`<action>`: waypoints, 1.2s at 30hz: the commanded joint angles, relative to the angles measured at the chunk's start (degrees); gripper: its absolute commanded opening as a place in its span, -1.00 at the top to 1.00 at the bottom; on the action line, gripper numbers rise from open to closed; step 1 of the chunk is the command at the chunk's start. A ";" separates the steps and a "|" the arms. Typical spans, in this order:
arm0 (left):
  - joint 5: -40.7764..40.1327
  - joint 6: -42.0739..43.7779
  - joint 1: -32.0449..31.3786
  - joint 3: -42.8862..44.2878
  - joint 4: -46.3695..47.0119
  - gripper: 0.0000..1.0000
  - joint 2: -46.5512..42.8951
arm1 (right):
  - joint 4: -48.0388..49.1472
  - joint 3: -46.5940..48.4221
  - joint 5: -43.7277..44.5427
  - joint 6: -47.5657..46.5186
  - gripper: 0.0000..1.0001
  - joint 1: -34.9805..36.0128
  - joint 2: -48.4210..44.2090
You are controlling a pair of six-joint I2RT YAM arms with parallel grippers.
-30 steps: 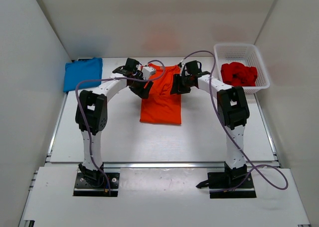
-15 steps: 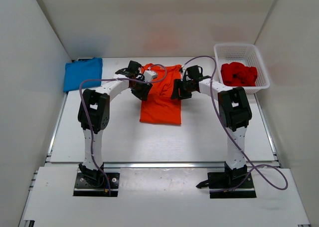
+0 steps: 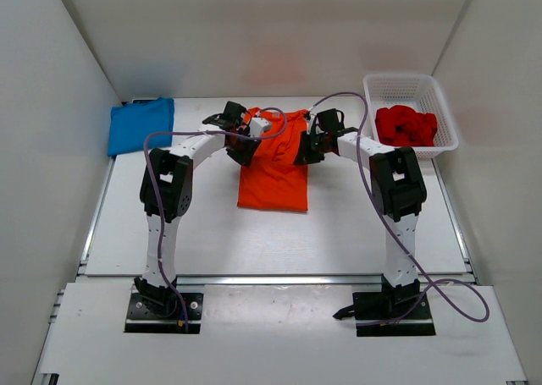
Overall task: Fold and stack the t-shirts
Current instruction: Fold the folded rectangular tshirt in 1/3 of the way
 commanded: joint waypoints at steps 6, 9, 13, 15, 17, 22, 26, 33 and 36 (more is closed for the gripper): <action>-3.95 -0.91 -0.21 2.69 1.41 0.29 -0.62 | 3.85 -3.16 4.87 2.27 0.99 -1.32 -3.82; -4.48 -0.64 -0.38 2.25 1.50 0.28 -0.27 | 6.66 -4.57 1.91 3.42 0.93 -2.81 -4.70; -5.89 -0.38 -0.48 1.81 2.02 0.28 0.08 | 4.12 -1.94 3.65 3.51 0.89 -2.38 -2.94; -6.24 -0.38 -0.56 1.90 1.68 0.23 0.26 | 6.21 -2.63 2.95 4.12 0.72 -2.90 -3.20; -7.12 -0.82 0.05 1.90 2.29 0.17 -0.01 | 7.10 -2.90 3.30 4.74 0.24 -2.90 -4.34; -12.46 -6.69 0.14 3.83 2.46 -0.83 -2.46 | 4.91 -2.20 4.97 4.65 -0.30 -2.99 -7.33; -12.58 -11.89 2.33 3.48 3.34 -0.98 -8.96 | 3.41 -9.29 6.64 5.44 -0.32 -2.64 -14.71; 6.04 -16.81 4.80 -16.78 -1.05 -0.88 -20.38 | 6.66 -32.05 5.77 12.92 -0.30 -0.27 -29.38; 10.61 -19.44 5.40 -24.44 -0.35 -0.87 -21.27 | 9.99 -37.95 3.23 16.95 -0.29 0.35 -31.59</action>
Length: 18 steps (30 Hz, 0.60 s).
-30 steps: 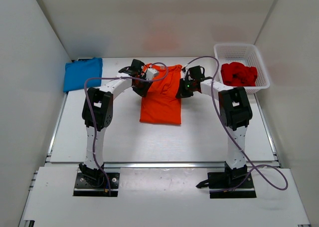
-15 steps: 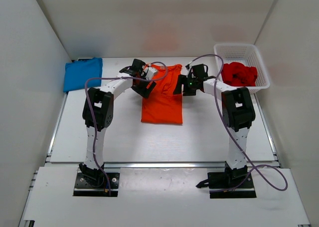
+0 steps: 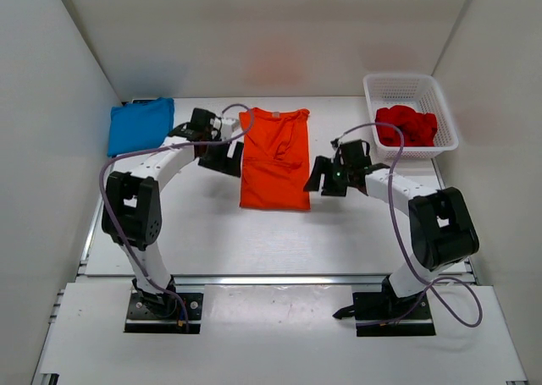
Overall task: Fold and stack the t-shirts
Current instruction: Fold the folded rectangular tshirt in 1/3 of the way, then grab one side of the 2/3 rectangular tshirt with both arms
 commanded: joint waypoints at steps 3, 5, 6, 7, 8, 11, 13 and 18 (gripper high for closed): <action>14.19 -7.25 -0.18 -9.96 1.26 -0.85 -0.03 | 6.72 -5.80 -3.46 6.98 -0.27 1.40 -0.43; 12.02 -8.13 -1.23 -10.85 3.10 -0.87 0.23 | 6.11 -5.10 -3.63 7.16 -0.24 1.93 0.80; 10.70 -8.13 -2.02 -11.03 3.46 -0.87 0.58 | 5.84 -4.84 -3.55 7.07 -0.22 2.10 1.59; 10.34 -8.31 -2.55 -11.46 4.16 -0.88 0.67 | 6.27 -4.40 -3.63 7.85 -0.18 2.45 2.30; 10.59 -8.57 -2.90 -12.08 4.51 -0.88 0.93 | 6.10 -4.31 -3.98 7.51 -0.17 2.80 2.65; 8.67 -9.89 -3.87 -13.05 5.13 -0.85 2.34 | 6.63 -4.92 -3.81 8.39 -0.13 3.59 3.18; 7.70 -11.03 -3.96 -13.31 5.83 -0.80 2.96 | 7.15 -5.97 -3.64 9.52 -0.10 3.51 3.09; 9.89 -12.79 -4.14 -13.93 6.80 -0.38 4.62 | 9.44 -6.86 -6.00 11.37 0.05 2.99 5.02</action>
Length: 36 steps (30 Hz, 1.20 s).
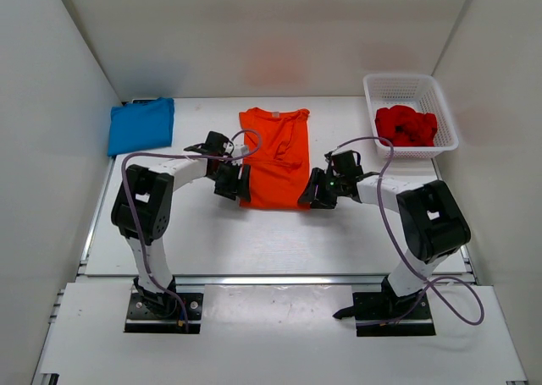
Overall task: Fold and stack the t-shirts
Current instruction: Grab one side of the 2/3 rectangular tshirt with both arms
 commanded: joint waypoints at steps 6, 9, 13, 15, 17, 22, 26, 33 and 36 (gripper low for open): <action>5.97 -3.07 0.57 0.42 0.55 0.18 3.85 | 1.67 -1.09 -1.99 2.42 0.09 0.91 1.18; 8.96 -3.60 0.83 -0.20 0.55 0.47 3.50 | 3.42 -3.54 -2.42 3.73 0.20 0.47 0.74; 10.90 -3.34 0.57 -1.69 0.64 0.63 1.84 | 4.58 -4.00 -5.15 5.49 1.00 0.38 0.83; 11.78 -2.55 0.48 -2.13 -0.85 0.64 0.35 | 3.44 -3.03 -6.29 4.44 1.00 0.29 0.48; 11.35 -0.80 0.83 -3.01 -5.14 0.64 -2.19 | 1.51 -2.50 -6.38 2.78 0.99 1.52 -0.58; 10.46 4.22 2.41 -6.61 -14.11 0.65 -6.95 | -4.64 -4.78 -4.89 1.63 1.00 5.03 -8.38; 9.24 9.40 1.98 -8.28 -20.71 0.64 -11.86 | -8.25 -6.54 -2.52 2.59 0.98 9.34 -15.50; 7.74 12.83 2.33 -11.27 -26.96 0.65 -27.49 | -14.75 -9.44 0.73 6.63 1.00 15.50 -25.97; 6.95 13.10 0.75 -12.32 -27.93 0.68 -34.87 | -18.01 -9.44 1.79 9.00 1.00 17.52 -29.93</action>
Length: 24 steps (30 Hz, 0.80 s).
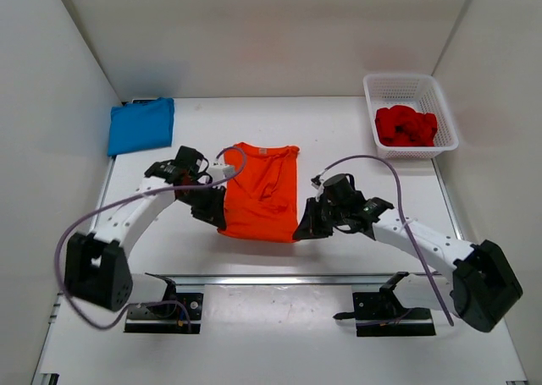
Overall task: Fold and stack the t-shirts
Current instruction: Grab one side of the 2/3 rectangular tshirt with both arms, then fold the long partially folded tshirt into a neat square
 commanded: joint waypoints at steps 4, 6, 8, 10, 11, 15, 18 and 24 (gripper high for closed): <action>-1.80 1.67 -0.02 -3.57 -3.19 0.75 -15.33 | -7.97 1.04 4.99 5.43 1.00 4.18 -8.58; -1.27 1.49 0.68 -4.71 -2.84 0.78 -18.40 | -10.60 4.03 5.70 5.61 1.00 6.55 -9.11; 0.57 1.48 1.56 -5.07 -3.01 0.79 -19.99 | -11.92 6.22 5.70 6.23 1.00 7.95 -8.50; 1.19 0.87 2.53 -3.58 -2.92 0.80 -20.09 | -12.81 8.08 5.17 5.80 1.00 7.61 -7.80; 2.06 0.87 3.75 -2.97 -3.10 0.79 -19.83 | -13.16 10.09 5.08 5.88 1.00 7.52 -6.84; 2.68 0.61 7.01 1.77 -3.10 0.83 -15.36 | -14.75 17.03 2.89 0.70 0.99 2.88 -1.66; 3.83 0.34 7.45 6.78 -3.54 0.84 -7.90 | -13.00 20.90 -3.50 -3.69 1.00 -1.77 3.96; 5.05 -0.44 9.03 15.14 -4.51 0.86 6.71 | -10.45 28.64 -9.92 -9.41 1.00 -8.47 16.09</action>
